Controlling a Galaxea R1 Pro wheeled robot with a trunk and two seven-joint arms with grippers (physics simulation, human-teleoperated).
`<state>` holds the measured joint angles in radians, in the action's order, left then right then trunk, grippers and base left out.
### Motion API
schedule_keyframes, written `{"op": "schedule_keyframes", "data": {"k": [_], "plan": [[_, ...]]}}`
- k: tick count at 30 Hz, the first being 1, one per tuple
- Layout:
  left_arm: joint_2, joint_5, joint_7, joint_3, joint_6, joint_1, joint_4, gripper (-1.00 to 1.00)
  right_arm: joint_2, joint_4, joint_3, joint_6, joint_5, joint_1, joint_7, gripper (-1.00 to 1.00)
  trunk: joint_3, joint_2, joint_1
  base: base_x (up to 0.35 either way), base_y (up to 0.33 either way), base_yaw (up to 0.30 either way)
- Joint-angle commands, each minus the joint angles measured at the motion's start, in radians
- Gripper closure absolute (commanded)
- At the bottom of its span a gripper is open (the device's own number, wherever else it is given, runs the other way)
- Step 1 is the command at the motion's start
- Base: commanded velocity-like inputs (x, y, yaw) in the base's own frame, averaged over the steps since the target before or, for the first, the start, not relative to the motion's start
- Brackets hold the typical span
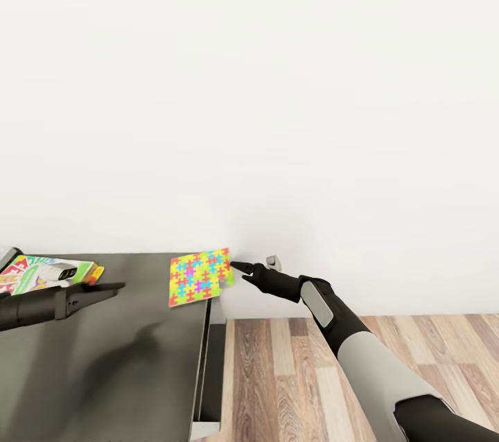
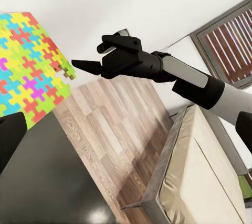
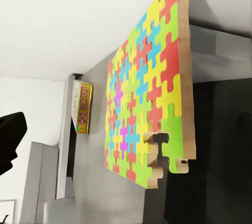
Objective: Put all the toys in the child's room - the three board games (two on the bed and one on the table), the two jigsaw puzzles on the table, and the tennis ball on the table - inside the toy box on the table in the child's room.
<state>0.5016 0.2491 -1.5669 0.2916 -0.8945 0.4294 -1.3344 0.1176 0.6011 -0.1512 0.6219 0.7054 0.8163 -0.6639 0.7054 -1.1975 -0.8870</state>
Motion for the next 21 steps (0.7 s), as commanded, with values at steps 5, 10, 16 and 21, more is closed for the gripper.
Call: {"op": "schedule_keyframes", "data": {"k": [5, 10, 16, 21], "plan": [[0.0, -0.001, -0.004, 0.0, -0.011, 0.001, 0.0, -1.0, 0.0, -0.001, -0.001, 0.006, 0.006, 0.0, 0.001, -1.0, 0.0, 0.0, 0.0, 0.0, 0.0, 0.065], [0.0, -0.001, -0.004, 0.0, -0.011, 0.001, 0.0, -1.0, 0.0, -0.001, -0.001, 0.006, 0.006, 0.0, 0.001, -1.0, 0.0, 0.0, 0.0, 0.0, 0.0, 0.011], [0.0, -0.001, -0.004, 0.0, -0.011, 0.0, 0.0, -1.0, 0.0, -0.001, -0.002, 0.006, 0.006, 0.0, 0.001, -1.0, 0.0, 0.0, 0.0, 0.0, 0.0, 0.001], [0.0, -0.001, -0.004, 0.0, -0.011, 0.0, 0.0, -1.0, -0.001, 0.0, -0.002, 0.006, 0.006, 0.0, 0.001, -1.0, 0.0, 0.0, 0.0, 0.0, 0.0, 0.0]]}}
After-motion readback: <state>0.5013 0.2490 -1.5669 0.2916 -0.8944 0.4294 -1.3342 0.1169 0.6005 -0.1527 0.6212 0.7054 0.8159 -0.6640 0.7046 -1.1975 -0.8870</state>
